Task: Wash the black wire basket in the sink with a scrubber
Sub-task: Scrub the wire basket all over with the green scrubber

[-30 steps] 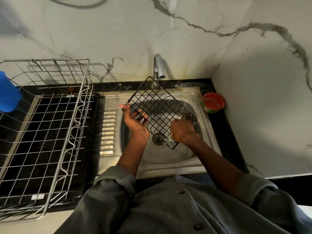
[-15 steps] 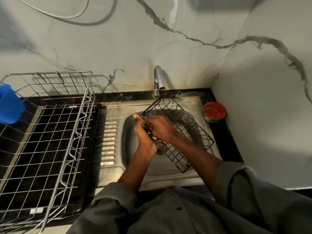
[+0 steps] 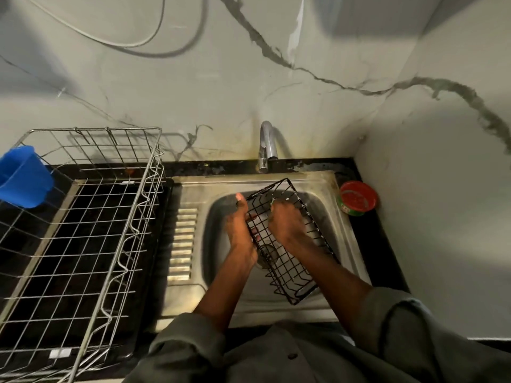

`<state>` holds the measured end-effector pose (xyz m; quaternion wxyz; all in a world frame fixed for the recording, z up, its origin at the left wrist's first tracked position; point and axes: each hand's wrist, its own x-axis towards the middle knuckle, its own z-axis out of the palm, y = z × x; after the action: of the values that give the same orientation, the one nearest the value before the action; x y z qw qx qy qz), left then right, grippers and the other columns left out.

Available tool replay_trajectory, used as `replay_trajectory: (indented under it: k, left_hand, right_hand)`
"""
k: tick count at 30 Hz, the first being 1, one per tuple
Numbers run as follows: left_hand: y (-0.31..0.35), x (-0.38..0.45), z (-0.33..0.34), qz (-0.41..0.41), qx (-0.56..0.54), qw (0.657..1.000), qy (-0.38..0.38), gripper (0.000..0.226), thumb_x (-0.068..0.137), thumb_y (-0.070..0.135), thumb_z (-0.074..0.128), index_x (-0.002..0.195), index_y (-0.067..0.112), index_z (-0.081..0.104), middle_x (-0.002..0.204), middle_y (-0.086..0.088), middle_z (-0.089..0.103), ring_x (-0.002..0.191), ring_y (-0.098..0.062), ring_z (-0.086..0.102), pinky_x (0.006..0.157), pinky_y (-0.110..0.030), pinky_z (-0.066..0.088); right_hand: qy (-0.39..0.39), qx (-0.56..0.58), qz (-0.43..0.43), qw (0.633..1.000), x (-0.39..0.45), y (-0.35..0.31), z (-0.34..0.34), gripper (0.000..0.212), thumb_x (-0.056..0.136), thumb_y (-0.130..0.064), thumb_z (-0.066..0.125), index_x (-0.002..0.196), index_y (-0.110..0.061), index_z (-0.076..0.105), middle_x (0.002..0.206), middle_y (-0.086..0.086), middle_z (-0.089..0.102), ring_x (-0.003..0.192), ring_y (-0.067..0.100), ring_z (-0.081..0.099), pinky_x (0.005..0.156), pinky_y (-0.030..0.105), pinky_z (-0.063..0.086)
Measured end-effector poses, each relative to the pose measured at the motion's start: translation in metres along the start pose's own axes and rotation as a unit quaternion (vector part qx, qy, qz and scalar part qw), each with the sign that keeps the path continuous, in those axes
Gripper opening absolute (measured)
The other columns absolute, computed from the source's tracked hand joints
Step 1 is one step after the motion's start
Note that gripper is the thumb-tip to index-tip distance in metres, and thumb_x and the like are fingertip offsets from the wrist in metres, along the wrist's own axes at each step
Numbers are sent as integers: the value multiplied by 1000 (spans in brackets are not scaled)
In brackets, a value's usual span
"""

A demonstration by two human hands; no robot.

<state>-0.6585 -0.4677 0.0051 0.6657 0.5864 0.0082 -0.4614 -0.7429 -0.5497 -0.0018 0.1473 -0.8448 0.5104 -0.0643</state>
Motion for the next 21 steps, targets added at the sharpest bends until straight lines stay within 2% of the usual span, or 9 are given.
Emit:
replay_trajectory:
  k: [2, 4, 7, 12, 14, 15, 17, 19, 21]
  left_hand:
    - [-2, 0, 2, 15, 5, 1000, 0, 82, 55, 96, 63, 91, 25, 80, 91, 1, 79, 81, -14, 70, 84, -41, 56]
    - [-5, 4, 0, 17, 11, 1000, 9, 76, 67, 91, 62, 96, 23, 77, 83, 0, 79, 62, -9, 68, 69, -35, 55]
    - [-6, 4, 2, 12, 6, 1000, 12, 74, 79, 84, 58, 102, 15, 75, 73, 1, 78, 49, -6, 66, 56, -27, 52]
    - [-5, 1, 3, -7, 1, 1000, -17, 95, 64, 91, 63, 108, 8, 78, 99, -14, 79, 71, -23, 71, 59, -31, 56]
    - [-5, 0, 5, -22, -1, 999, -27, 105, 57, 95, 68, 113, 6, 76, 108, -19, 78, 89, -35, 76, 84, -48, 63]
    - [-6, 0, 6, -21, -2, 999, -26, 107, 55, 95, 70, 114, 5, 76, 109, -20, 77, 98, -39, 76, 95, -56, 59]
    - [-6, -5, 9, -19, 3, 1000, -22, 107, 51, 93, 72, 111, 5, 75, 109, -22, 77, 105, -43, 74, 98, -63, 55]
    - [-5, -7, 11, -28, 6, 999, -29, 111, 47, 93, 72, 112, 3, 75, 109, -22, 77, 105, -45, 73, 96, -63, 56]
    - [-6, -6, 10, -36, 9, 999, -32, 119, 46, 94, 72, 117, -1, 72, 110, -24, 76, 104, -47, 73, 93, -59, 59]
  right_hand:
    - [-5, 4, 19, 1000, -4, -7, 3, 38, 94, -19, 68, 127, -9, 55, 117, 11, 66, 105, 29, 67, 82, 36, 53]
    - [15, 10, 51, 999, -6, -1, 4, 45, 93, -25, 71, 130, -8, 50, 117, 13, 66, 102, 29, 68, 78, 35, 54]
    - [10, -3, 48, 999, -8, 12, 8, 34, 92, -21, 70, 123, -13, 59, 116, 9, 66, 98, 23, 66, 81, 34, 58]
    - [-11, 141, 38, 989, -11, 14, 9, 29, 90, -20, 73, 118, -22, 71, 113, -1, 68, 96, 14, 65, 77, 24, 48]
    - [-41, 188, 56, 980, -11, 13, 11, 34, 86, -23, 78, 118, -23, 69, 111, -3, 72, 98, 15, 68, 80, 26, 51]
    - [-46, 186, 59, 980, -10, 11, 11, 38, 83, -30, 81, 118, -25, 68, 110, -5, 72, 97, 15, 68, 82, 29, 54]
    - [-25, 122, 57, 991, -11, 7, 10, 36, 83, -37, 81, 116, -27, 68, 113, -4, 70, 99, 16, 66, 82, 32, 55]
    - [7, 60, 45, 997, -11, 6, 10, 26, 87, -25, 78, 112, -23, 71, 127, 2, 64, 111, 21, 63, 87, 34, 53]
    - [22, 63, 46, 997, -10, 8, 11, 21, 86, -14, 77, 106, -19, 73, 124, 4, 66, 111, 23, 64, 90, 35, 54]
